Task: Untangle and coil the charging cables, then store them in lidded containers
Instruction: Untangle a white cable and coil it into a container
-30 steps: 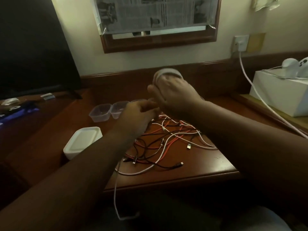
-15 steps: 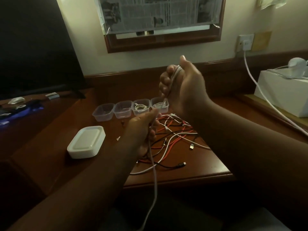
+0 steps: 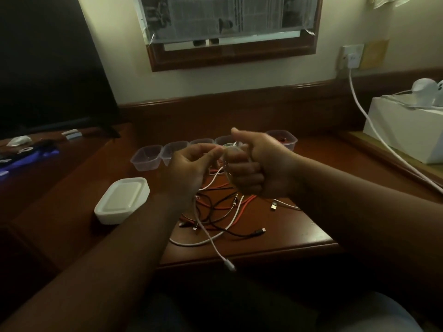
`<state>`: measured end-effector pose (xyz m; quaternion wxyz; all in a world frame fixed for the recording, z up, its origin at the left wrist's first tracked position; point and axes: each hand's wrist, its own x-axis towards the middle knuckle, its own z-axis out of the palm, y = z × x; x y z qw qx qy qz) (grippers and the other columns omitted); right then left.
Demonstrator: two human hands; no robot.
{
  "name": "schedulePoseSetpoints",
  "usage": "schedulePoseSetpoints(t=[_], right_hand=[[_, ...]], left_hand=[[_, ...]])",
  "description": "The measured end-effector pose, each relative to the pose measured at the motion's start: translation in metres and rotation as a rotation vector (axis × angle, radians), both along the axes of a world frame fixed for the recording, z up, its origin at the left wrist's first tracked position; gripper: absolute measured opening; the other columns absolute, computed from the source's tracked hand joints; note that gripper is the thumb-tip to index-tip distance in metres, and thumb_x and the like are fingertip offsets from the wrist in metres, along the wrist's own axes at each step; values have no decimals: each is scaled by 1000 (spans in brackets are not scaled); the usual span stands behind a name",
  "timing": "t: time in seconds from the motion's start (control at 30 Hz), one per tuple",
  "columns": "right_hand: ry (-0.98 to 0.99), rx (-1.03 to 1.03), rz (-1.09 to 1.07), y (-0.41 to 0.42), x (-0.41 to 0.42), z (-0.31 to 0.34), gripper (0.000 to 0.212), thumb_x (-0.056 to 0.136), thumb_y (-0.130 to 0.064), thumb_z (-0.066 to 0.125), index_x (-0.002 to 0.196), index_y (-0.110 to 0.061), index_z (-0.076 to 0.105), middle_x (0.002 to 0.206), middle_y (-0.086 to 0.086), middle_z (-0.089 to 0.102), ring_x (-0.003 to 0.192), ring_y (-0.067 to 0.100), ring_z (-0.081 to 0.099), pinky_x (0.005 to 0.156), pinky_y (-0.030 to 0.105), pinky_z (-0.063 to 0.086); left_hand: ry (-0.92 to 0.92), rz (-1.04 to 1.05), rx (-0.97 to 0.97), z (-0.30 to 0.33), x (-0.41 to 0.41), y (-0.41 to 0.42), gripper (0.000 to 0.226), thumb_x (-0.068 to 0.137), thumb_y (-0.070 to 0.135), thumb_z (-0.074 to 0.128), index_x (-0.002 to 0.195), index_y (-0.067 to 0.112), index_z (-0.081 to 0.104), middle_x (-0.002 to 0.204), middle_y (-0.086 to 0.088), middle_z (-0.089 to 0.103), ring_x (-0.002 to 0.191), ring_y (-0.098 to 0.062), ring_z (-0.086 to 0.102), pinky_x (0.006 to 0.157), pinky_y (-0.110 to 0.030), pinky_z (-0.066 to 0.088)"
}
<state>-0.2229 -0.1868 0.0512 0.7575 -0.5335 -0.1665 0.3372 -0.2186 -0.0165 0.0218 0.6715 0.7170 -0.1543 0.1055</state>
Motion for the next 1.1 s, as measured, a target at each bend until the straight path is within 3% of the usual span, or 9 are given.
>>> schedulePoseSetpoints(t=[0.1,0.2,0.37,0.47,0.53,0.67,0.73,0.9,1.1], right_hand=[[58,381,-209,7,-12,2,51,102,-46,28,61,-18,39,49,-3,28,43,13,26,44,26,22],[-142,417,-525,9,-12,2,43,103,-40,28,68,-17,41,58,0,29,51,14,32,52,29,31],[-926,-457,-821,1,6,-16,30,103,-39,35,79,-24,43,71,-4,43,65,7,41,64,27,37],[-1041,-716,-809,-2,7,-29,20,104,-36,41,88,-25,46,82,-3,50,72,9,48,63,26,42],[-930,-636,-779,-2,7,-27,19,105,-34,41,89,-23,47,82,-2,50,71,9,48,61,25,43],[-199,222,-784,-4,12,-3,28,105,-32,40,82,-16,46,64,-2,40,55,10,39,57,24,35],[-71,339,-800,-7,19,5,28,105,-34,40,83,-16,45,62,-2,39,56,12,39,61,27,36],[-613,-810,-774,4,22,-14,28,106,-27,38,79,-23,41,69,0,40,59,9,37,55,20,33],[-726,-834,-621,11,15,-23,32,106,-33,35,85,-16,50,76,2,46,68,13,42,68,34,40]], left_hand=[[46,34,-98,-12,-7,-18,12,97,18,58,96,18,70,57,11,62,48,-1,51,47,-16,40],[138,-34,19,-22,-8,-28,15,97,23,59,102,17,71,63,8,60,49,-6,44,47,-21,35],[205,-123,282,-15,-2,-35,22,102,20,51,118,20,66,61,9,56,51,-6,44,48,-22,34],[112,-147,496,-8,2,-30,26,105,22,46,124,17,63,68,19,60,57,9,54,54,-8,39],[5,-120,681,-6,5,-25,27,106,23,44,126,20,61,84,22,57,69,12,55,58,-9,41],[-149,-32,921,-19,8,-19,27,105,23,45,122,33,63,97,17,60,70,10,57,60,-19,47],[-197,-6,912,-27,5,-18,28,105,25,45,126,33,62,110,7,67,82,-2,62,73,-31,54],[-411,64,1014,-22,14,-12,35,102,35,42,114,17,68,101,-4,69,88,-17,62,78,-42,53],[-712,84,966,-12,26,-2,22,95,24,56,102,9,71,90,-7,69,79,-18,60,69,-38,52]])
